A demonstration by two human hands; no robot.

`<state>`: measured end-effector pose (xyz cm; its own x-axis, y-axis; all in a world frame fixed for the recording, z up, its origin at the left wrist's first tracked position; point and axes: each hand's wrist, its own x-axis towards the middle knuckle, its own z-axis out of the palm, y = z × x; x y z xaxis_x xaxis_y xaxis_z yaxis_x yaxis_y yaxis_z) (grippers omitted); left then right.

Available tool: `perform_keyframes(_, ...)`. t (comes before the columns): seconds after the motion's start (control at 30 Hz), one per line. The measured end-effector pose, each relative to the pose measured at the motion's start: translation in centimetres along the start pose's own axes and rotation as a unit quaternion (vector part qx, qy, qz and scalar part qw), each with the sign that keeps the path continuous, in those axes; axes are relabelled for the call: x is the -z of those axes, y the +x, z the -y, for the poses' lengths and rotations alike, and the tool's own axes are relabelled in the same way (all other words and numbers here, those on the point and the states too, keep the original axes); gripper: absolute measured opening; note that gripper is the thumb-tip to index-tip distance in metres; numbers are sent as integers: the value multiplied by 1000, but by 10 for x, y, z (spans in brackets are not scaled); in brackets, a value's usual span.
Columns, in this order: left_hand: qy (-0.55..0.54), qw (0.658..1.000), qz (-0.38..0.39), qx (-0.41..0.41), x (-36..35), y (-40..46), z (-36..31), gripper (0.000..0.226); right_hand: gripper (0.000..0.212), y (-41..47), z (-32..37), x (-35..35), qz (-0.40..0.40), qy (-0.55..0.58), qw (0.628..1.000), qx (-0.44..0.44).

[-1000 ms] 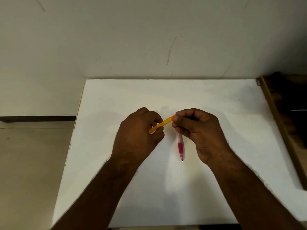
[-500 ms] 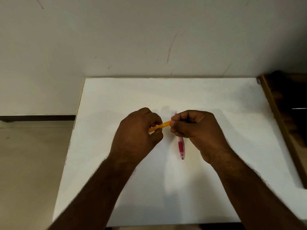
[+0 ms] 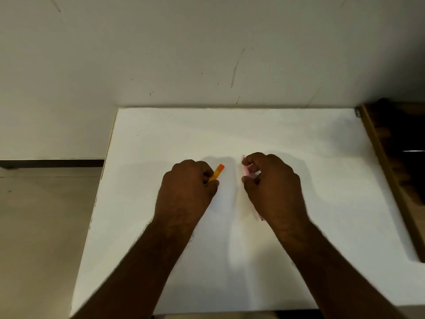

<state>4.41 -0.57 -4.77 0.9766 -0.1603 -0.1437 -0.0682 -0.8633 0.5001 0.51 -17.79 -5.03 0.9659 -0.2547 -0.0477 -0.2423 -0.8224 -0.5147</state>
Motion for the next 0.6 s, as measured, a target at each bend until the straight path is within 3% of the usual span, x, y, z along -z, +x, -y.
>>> perform_keyframes(0.1, 2, 1000, -4, 2, -1, 0, 0, 16, 36, 1, 2, 1, -7, 10, 1000, -19)
perform_keyframes(0.2, -6, 1000, -9, 13, -3, 0, 1, 20, 41, 6, 2, 5, -3, 125, 988, -93)
perform_keyframes(0.4, -12, 1000, -3, 18, -5, 2, 3, 28, 28, 16, 3, 14, -19, 400, 892, -211)
perform_keyframes(0.6, -9, 1000, -10, 19, -5, 3, 3, 36, 27, 16, 5, 17, 1, 466, 857, -222)
